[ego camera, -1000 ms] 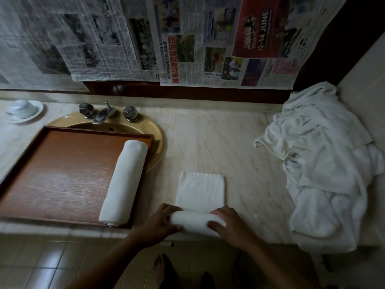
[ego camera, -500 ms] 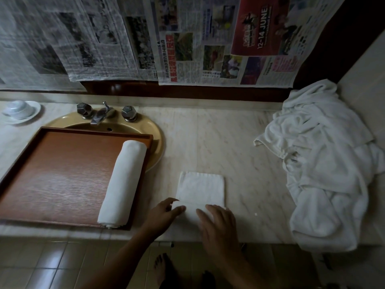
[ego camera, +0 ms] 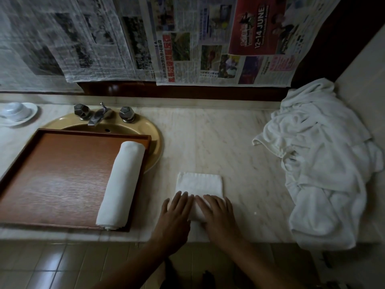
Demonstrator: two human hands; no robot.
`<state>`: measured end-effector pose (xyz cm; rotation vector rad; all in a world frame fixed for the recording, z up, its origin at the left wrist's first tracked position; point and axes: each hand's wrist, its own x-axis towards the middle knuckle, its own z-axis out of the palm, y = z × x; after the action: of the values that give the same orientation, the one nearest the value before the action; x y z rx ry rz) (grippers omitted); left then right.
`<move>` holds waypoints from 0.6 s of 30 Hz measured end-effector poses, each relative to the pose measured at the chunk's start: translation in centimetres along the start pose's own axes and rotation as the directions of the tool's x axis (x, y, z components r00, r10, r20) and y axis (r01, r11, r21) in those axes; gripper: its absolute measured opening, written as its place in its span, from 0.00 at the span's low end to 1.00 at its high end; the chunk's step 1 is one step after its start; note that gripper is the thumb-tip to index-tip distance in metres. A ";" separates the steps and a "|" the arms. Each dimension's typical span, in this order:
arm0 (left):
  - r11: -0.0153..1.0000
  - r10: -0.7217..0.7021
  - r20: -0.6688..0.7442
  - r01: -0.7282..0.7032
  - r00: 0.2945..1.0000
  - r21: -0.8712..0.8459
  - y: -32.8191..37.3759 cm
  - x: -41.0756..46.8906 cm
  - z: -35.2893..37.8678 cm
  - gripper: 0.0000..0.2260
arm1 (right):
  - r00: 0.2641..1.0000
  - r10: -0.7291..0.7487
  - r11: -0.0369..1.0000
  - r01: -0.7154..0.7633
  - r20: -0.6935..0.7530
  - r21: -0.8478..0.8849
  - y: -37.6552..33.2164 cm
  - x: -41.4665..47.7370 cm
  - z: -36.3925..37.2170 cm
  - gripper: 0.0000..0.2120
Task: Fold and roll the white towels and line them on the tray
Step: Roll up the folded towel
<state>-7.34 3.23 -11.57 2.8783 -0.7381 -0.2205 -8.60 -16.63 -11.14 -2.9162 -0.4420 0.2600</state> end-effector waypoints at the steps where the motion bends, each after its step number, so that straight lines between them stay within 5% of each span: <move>1: 1.000 0.002 0.003 -0.003 1.000 0.018 -0.4 0.2 0.2 0.40 | 0.999 -0.004 1.000 0.004 0.035 0.005 0.2 0.5 -0.9 0.41; 5: 0.998 0.035 0.050 -0.037 0.998 0.049 -1.3 0.4 0.1 0.42 | 0.972 -0.005 0.991 -0.027 0.233 0.133 0.1 1.7 -4.2 0.36; 10: 0.992 0.111 0.188 -0.098 0.976 -0.075 -2.0 0.7 -1.1 0.31 | 0.905 0.056 0.946 -0.183 0.421 0.269 0.1 1.8 -6.1 0.37; 18: 0.992 0.085 0.391 -0.039 0.916 -0.124 -2.9 5.0 -3.8 0.32 | 0.997 0.079 0.997 -0.078 0.010 -0.027 -3.5 -1.3 -2.0 0.36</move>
<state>-0.97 3.73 -8.88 2.7226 -0.8458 -0.8288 -10.42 -14.02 -8.34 -2.9631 -0.3355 0.2842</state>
